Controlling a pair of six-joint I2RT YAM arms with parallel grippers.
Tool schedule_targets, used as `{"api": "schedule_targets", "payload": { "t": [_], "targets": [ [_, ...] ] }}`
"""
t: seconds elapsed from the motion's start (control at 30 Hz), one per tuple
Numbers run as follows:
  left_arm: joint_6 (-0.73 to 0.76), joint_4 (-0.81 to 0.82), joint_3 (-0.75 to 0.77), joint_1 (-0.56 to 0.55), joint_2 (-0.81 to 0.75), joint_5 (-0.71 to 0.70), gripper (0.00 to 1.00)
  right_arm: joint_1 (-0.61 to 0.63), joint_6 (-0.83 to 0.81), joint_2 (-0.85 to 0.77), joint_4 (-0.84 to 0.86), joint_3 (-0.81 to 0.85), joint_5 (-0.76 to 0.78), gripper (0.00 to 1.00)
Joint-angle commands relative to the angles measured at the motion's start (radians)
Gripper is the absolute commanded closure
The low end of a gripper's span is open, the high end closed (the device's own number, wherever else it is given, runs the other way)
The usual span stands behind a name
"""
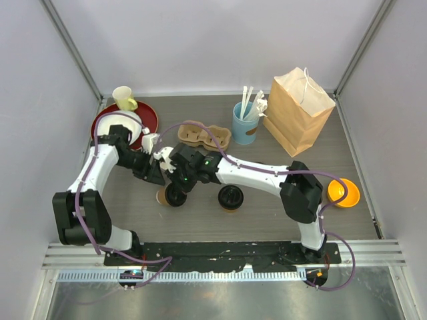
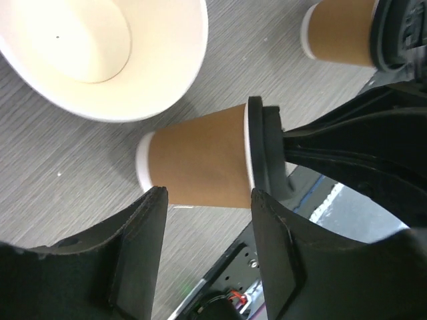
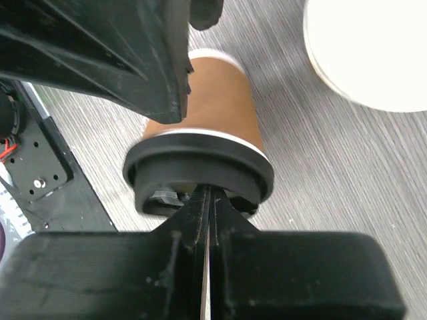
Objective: Pack the takeout coffee
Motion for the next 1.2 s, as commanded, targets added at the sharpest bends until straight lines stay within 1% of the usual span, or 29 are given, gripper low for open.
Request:
{"api": "schedule_targets", "payload": {
  "t": [0.0,0.13,0.27,0.4,0.47,0.5,0.53,0.67,0.73,0.83,0.97,1.0,1.1,1.13,1.17],
  "targets": [
    [-0.085,0.058,0.035,0.002,-0.006,0.155,0.41,0.006,0.007,-0.083,-0.11,0.043,0.07,0.99],
    [-0.109,0.04,0.026,-0.009,0.005,0.193,0.4,0.006,0.027,-0.085,-0.093,0.04,0.057,0.99],
    [-0.093,0.016,0.029,-0.004,0.02,0.129,0.42,0.006,0.054,-0.057,-0.026,0.034,0.018,0.99],
    [-0.076,0.016,0.021,0.0,0.024,0.115,0.43,0.005,0.056,-0.013,-0.03,0.124,0.024,0.99],
    [-0.067,0.014,0.018,0.003,0.03,0.095,0.45,0.006,0.048,0.004,-0.038,0.156,0.018,0.99],
    [-0.053,0.011,0.019,0.01,0.031,0.077,0.49,0.006,0.045,0.023,-0.049,0.185,0.015,0.99],
    [-0.043,0.002,0.025,0.031,0.034,0.078,0.5,0.006,0.041,0.032,-0.053,0.199,0.015,0.99],
    [-0.009,-0.027,0.039,0.072,0.054,0.062,0.53,0.006,0.022,0.067,-0.067,0.233,0.004,0.99],
    [0.002,-0.032,0.039,0.092,0.06,0.078,0.54,0.006,0.024,0.073,-0.066,0.239,-0.005,0.99],
    [0.031,-0.073,0.052,0.1,0.07,0.115,0.53,0.005,0.018,0.075,-0.066,0.247,-0.008,0.99],
    [0.045,-0.069,0.058,0.114,0.073,0.114,0.5,-0.01,0.021,0.095,-0.064,0.259,-0.034,0.99],
    [0.049,-0.078,0.065,0.134,0.082,0.118,0.48,-0.012,0.027,0.095,-0.063,0.258,-0.046,0.99],
    [0.072,-0.101,0.087,0.183,0.102,0.141,0.45,-0.024,0.042,0.077,-0.027,0.236,-0.054,0.98],
    [0.079,-0.119,0.09,0.191,0.115,0.153,0.45,-0.029,0.056,0.067,-0.015,0.23,-0.06,0.96],
    [0.082,-0.121,0.091,0.197,0.12,0.164,0.45,-0.032,0.064,0.052,-0.003,0.224,-0.066,0.9]
  ]
}}
